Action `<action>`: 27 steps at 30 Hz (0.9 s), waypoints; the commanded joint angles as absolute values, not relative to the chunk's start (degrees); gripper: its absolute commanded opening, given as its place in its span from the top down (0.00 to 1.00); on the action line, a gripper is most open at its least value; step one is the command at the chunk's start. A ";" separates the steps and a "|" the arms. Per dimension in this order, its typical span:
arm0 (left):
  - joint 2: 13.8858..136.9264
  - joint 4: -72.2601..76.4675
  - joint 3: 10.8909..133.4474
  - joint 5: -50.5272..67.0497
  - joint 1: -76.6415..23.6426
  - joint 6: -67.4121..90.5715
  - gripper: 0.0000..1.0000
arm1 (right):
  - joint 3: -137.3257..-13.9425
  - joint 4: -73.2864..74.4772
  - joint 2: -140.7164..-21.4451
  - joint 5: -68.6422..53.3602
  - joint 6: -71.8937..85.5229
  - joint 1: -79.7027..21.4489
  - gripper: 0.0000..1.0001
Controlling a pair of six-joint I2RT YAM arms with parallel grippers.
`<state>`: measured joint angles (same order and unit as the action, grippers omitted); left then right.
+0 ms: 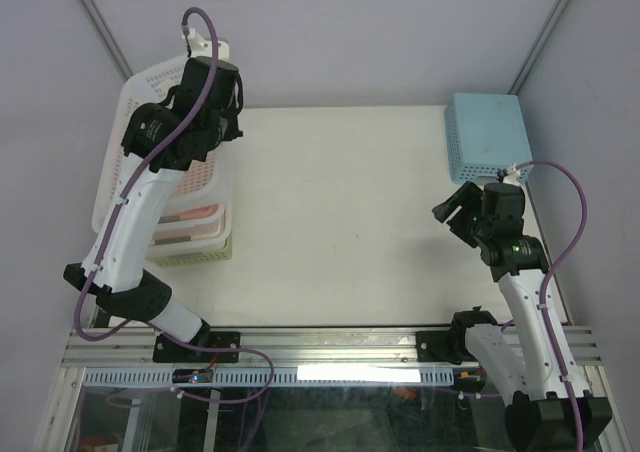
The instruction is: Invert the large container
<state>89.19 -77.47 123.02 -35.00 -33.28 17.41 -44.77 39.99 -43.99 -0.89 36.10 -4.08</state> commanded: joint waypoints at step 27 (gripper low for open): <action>101.54 -26.90 130.10 24.96 -34.83 34.28 1.00 | -71.41 52.77 -39.95 12.04 30.89 -4.51 0.32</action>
